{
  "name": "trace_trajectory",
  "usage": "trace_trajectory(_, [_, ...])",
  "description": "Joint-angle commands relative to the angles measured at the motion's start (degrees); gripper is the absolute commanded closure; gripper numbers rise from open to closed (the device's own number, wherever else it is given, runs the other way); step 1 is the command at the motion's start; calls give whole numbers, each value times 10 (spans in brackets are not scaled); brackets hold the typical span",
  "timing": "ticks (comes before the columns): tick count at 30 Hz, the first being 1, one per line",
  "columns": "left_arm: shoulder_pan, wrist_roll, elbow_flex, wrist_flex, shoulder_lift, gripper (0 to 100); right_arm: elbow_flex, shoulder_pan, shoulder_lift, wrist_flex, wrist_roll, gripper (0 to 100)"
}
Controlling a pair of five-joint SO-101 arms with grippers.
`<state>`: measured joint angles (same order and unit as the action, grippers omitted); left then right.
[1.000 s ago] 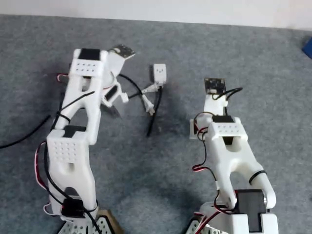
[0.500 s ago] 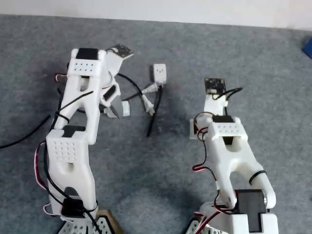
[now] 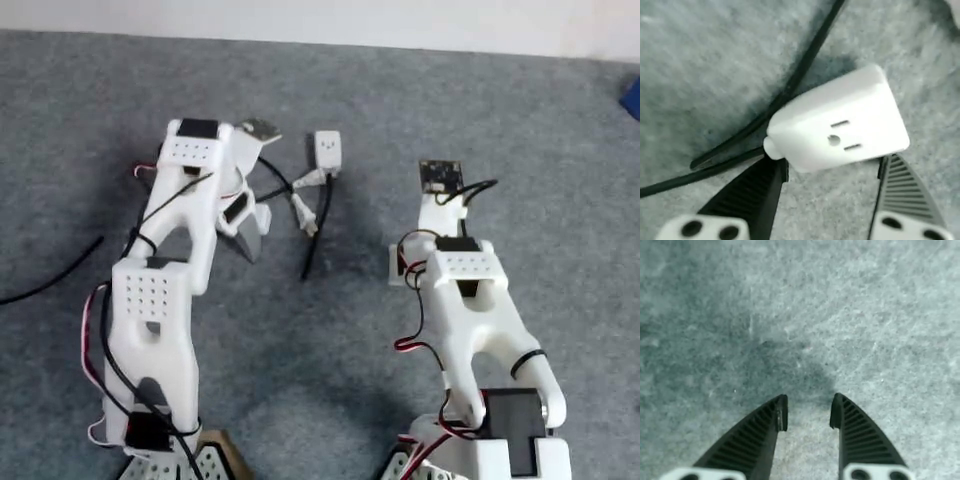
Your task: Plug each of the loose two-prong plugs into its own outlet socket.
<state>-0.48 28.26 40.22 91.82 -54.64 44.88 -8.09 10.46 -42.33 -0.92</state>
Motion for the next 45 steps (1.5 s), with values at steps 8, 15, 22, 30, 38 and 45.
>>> trace_trajectory(8, [23, -7, 268, 98, -55, 705, -25, 6, 2, 8, -3, 847])
trace_trajectory(15, [23, -30, 315, 98, -55, 705, -25, 6, 2, 8, -3, 847])
trace_trajectory(22, [24, -31, 364, 84, -59, 705, -24, 5, 2, 8, -3, 847])
trace_trajectory(30, [44, -31, 333, 21, -81, 705, -24, 5, 2, 8, -3, 847])
trace_trajectory(38, [42, -32, 359, 95, -29, 705, -24, 4, 2, 10, -3, 847])
trace_trajectory(45, [43, -53, 186, 98, 76, 706, -24, 4, 2, 10, -3, 847])
